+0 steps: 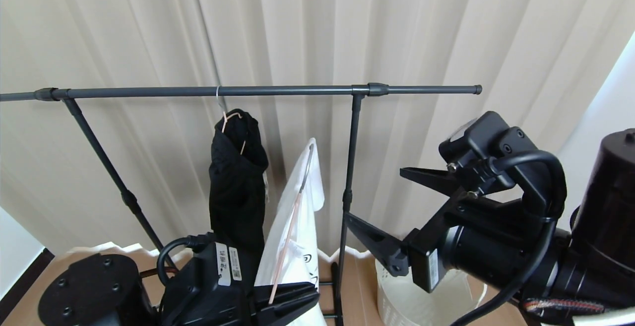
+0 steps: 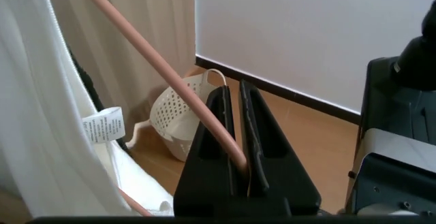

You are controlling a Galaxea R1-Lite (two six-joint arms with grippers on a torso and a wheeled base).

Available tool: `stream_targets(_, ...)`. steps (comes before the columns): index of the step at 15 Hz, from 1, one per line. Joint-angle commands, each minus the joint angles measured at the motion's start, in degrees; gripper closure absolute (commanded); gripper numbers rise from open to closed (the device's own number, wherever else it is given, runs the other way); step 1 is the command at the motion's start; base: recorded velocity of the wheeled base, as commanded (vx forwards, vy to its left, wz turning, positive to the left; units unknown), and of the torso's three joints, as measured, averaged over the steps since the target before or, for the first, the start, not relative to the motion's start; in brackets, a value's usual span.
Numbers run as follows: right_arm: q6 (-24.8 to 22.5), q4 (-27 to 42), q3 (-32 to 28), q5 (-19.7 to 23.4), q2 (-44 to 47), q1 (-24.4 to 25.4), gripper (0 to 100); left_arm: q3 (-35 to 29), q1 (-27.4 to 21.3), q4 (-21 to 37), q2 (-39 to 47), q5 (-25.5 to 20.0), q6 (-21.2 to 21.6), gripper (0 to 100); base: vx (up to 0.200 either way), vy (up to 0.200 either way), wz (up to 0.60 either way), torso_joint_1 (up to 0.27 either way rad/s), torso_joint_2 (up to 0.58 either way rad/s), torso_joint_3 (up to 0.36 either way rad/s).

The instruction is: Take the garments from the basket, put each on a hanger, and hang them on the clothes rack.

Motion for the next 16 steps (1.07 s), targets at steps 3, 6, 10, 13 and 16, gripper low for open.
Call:
stream_targets(3, -13.26, 3.27, -0.95, 16.78, -4.12, -13.77, 0, 0.17, 3.67, 0.04, 0.05, -6.56, 1.51, 100, 0.000, 0.000, 0.00, 0.000, 0.00, 0.000)
stream_targets(6, -19.24, 11.97, -5.60, 28.73, -4.04, -20.63, 0, 0.26, 4.11, 0.04, 0.14, -9.02, 1.60, 100, 0.000, 0.000, 0.00, 0.000, 0.00, 0.000)
stream_targets(10, -35.76, 34.38, -19.40, 49.74, 0.27, -30.12, 0, -0.80, 5.16, 0.12, 0.58, -18.42, 2.21, 100, 0.000, 0.000, 0.00, 0.000, 0.00, 0.000)
stream_targets(13, -42.70, 40.80, -23.45, 54.40, 3.26, -32.49, 0, -1.59, 4.99, 0.12, 1.19, -21.59, 2.21, 100, 0.000, 0.000, 0.00, 0.000, 0.00, 0.000)
stream_targets(16, -45.60, 43.61, -25.82, 55.89, 6.25, -32.58, 0, -2.56, 1.65, 0.39, 2.16, -21.68, 2.12, 100, 0.000, 0.000, 0.00, 0.000, 0.00, 0.000)
